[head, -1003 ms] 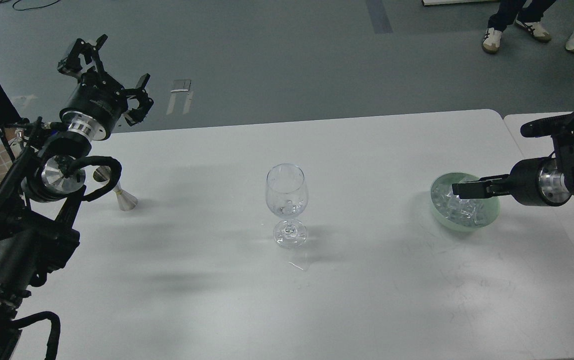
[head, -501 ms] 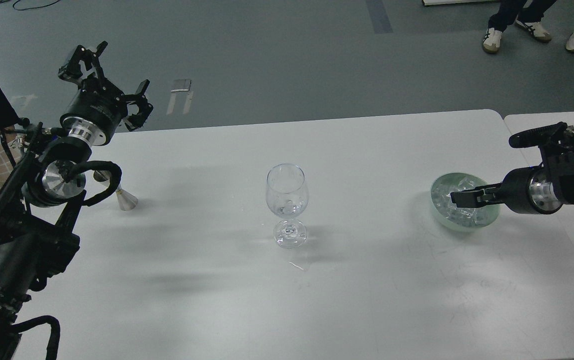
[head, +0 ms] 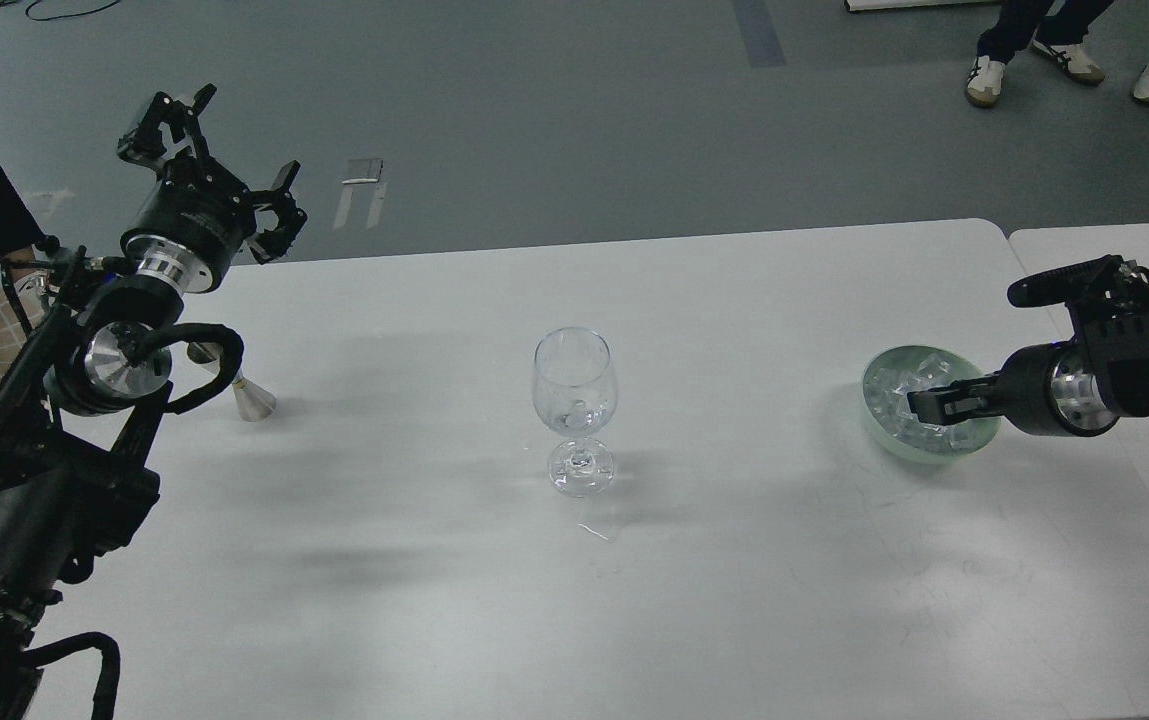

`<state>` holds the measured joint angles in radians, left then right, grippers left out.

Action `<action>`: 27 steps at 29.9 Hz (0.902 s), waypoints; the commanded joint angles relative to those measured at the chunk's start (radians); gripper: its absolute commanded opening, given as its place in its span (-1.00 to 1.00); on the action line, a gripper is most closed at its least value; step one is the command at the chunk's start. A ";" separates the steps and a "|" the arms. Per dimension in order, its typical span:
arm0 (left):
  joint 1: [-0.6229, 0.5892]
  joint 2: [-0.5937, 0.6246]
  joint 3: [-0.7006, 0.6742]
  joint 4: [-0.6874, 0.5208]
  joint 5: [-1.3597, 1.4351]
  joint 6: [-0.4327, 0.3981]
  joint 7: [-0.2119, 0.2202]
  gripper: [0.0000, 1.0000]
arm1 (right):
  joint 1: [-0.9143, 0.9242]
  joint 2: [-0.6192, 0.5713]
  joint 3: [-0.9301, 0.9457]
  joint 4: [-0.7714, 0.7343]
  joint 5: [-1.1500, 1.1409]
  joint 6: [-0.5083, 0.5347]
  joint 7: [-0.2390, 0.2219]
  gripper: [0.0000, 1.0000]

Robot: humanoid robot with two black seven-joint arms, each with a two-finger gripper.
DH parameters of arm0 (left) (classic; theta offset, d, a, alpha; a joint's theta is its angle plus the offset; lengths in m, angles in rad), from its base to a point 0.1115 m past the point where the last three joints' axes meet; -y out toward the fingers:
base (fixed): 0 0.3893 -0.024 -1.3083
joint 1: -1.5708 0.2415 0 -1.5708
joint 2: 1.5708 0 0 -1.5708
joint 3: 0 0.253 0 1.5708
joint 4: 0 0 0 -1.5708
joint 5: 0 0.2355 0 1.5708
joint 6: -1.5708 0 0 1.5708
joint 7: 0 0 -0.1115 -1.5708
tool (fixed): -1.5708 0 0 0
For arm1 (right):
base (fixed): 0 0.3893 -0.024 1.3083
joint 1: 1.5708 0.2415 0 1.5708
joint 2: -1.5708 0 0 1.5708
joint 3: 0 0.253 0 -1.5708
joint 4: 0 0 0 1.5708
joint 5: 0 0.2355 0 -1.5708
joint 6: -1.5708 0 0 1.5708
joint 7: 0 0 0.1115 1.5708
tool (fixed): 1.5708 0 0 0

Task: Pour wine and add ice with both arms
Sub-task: 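Lower the right gripper into the ice bowl and grasp an ice cube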

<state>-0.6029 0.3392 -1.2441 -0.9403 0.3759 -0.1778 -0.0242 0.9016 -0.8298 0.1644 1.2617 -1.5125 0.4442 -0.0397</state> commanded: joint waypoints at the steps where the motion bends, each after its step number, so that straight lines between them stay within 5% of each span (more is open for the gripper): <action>1: 0.000 0.001 0.000 0.000 0.000 0.000 -0.008 0.95 | 0.002 0.003 0.001 -0.001 0.000 -0.001 -0.002 0.11; 6: 0.002 0.000 0.002 0.001 0.000 0.000 -0.010 0.95 | 0.005 0.029 0.001 -0.024 -0.003 -0.001 -0.008 -0.10; 27: 0.002 0.001 0.003 0.003 0.000 0.000 -0.010 0.95 | 0.002 0.028 0.001 -0.028 -0.003 -0.001 -0.009 -0.39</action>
<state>-0.6013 0.3392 -1.2425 -0.9380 0.3759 -0.1778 -0.0338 0.9027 -0.8006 0.1654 1.2333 -1.5157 0.4433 -0.0491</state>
